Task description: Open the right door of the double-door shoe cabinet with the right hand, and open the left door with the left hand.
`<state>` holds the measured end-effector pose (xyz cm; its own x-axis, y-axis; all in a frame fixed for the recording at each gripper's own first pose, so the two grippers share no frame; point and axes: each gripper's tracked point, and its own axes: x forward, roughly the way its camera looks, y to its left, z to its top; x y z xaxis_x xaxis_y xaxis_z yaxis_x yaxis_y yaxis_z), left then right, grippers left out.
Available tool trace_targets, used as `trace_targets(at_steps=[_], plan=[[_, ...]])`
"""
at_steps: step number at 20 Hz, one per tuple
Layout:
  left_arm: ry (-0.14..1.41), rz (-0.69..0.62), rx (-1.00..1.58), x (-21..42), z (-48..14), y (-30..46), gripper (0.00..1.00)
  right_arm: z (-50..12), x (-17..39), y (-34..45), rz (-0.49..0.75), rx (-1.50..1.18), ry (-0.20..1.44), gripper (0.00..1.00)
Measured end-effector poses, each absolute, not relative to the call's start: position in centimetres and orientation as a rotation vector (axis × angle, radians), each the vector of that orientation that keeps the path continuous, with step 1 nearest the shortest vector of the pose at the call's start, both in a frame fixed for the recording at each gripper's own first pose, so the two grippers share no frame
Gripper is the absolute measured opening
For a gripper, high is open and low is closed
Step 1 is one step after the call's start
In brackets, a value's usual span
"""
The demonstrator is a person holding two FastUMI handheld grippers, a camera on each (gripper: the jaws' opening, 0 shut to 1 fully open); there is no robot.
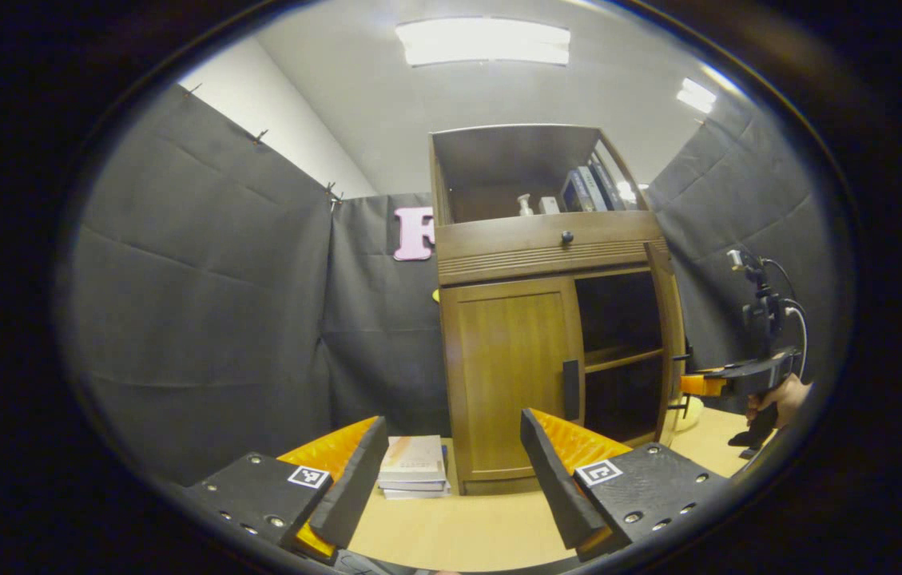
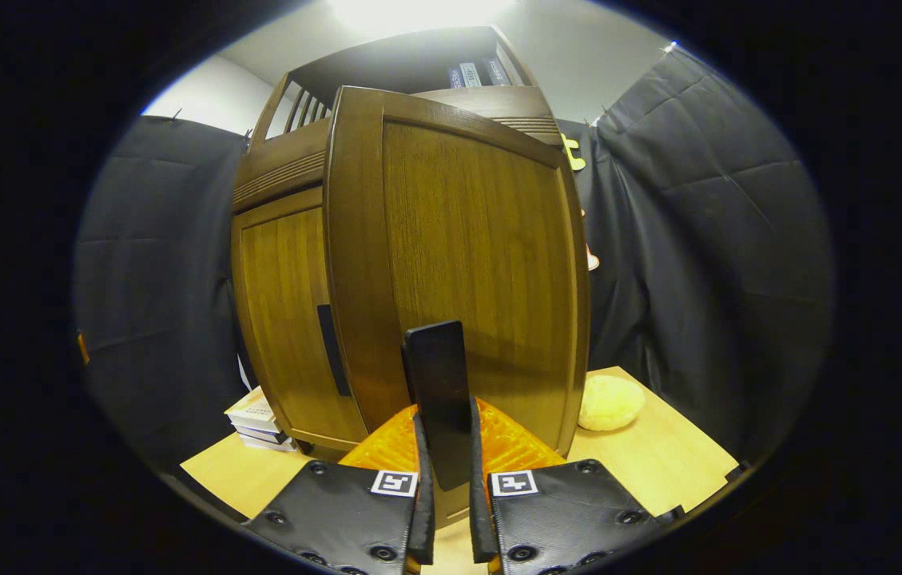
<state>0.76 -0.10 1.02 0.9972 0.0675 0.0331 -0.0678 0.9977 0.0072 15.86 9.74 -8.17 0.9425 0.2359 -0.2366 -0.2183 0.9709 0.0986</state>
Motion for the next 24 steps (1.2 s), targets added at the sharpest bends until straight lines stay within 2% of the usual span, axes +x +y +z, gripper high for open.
trace_targets(at_steps=[1, 2, 6, 7, 9, 10, 12, 13, 18, 19, 20, 21, 24], plan=[[-0.033, 0.059, 0.006, 0.8, 1.2, 0.0, 0.98, -8.1, 15.6, 9.3, 0.232, 0.077, 0.252, 0.16], [-0.034, 0.051, 0.007, 0.9, 1.3, -0.1, 0.98, -8.0, 15.3, 8.7, 0.229, 0.080, 0.255, 0.19], [-0.032, 0.020, 0.006, 1.0, 1.1, -0.2, 0.98, -7.7, 14.3, 6.0, 0.206, 0.077, 0.258, 0.19], [-0.033, 0.012, 0.004, 1.0, 1.4, -0.2, 0.98, -7.8, 14.0, 5.4, 0.203, 0.081, 0.257, 0.16], [-0.034, -0.002, 0.000, 0.7, 2.2, -0.2, 0.97, -7.8, 13.6, 4.4, 0.200, 0.081, 0.260, 0.16], [-0.034, -0.010, -0.001, 0.6, 2.4, -0.3, 0.98, -7.8, 13.4, 4.1, 0.198, 0.080, 0.264, 0.19], [-0.032, -0.027, -0.002, 0.3, 2.9, -0.3, 0.98, -7.7, 13.2, 3.1, 0.189, 0.085, 0.264, 0.15], [-0.033, -0.033, -0.001, 0.2, 3.1, -0.3, 0.98, -7.6, 13.1, 2.5, 0.182, 0.092, 0.261, 0.19], [-0.032, -0.069, 0.003, 0.4, 2.8, -1.0, 0.98, -7.6, 12.9, 0.0, 0.148, 0.116, 0.264, 0.18], [-0.031, -0.076, 0.000, 0.4, 2.8, -1.1, 0.96, -7.7, 13.0, -0.6, 0.139, 0.109, 0.261, 0.17], [-0.028, -0.083, -0.002, 0.4, 2.8, -1.2, 0.98, -7.4, 12.7, -1.3, 0.127, 0.103, 0.255, 0.12], [-0.026, -0.091, -0.003, 0.4, 2.8, -1.1, 0.98, -7.2, 12.8, -1.9, 0.117, 0.099, 0.248, 0.15], [-0.016, -0.112, -0.001, 0.3, 2.8, -1.3, 0.98, -7.4, 12.4, -3.8, 0.080, 0.078, 0.234, 0.11]])
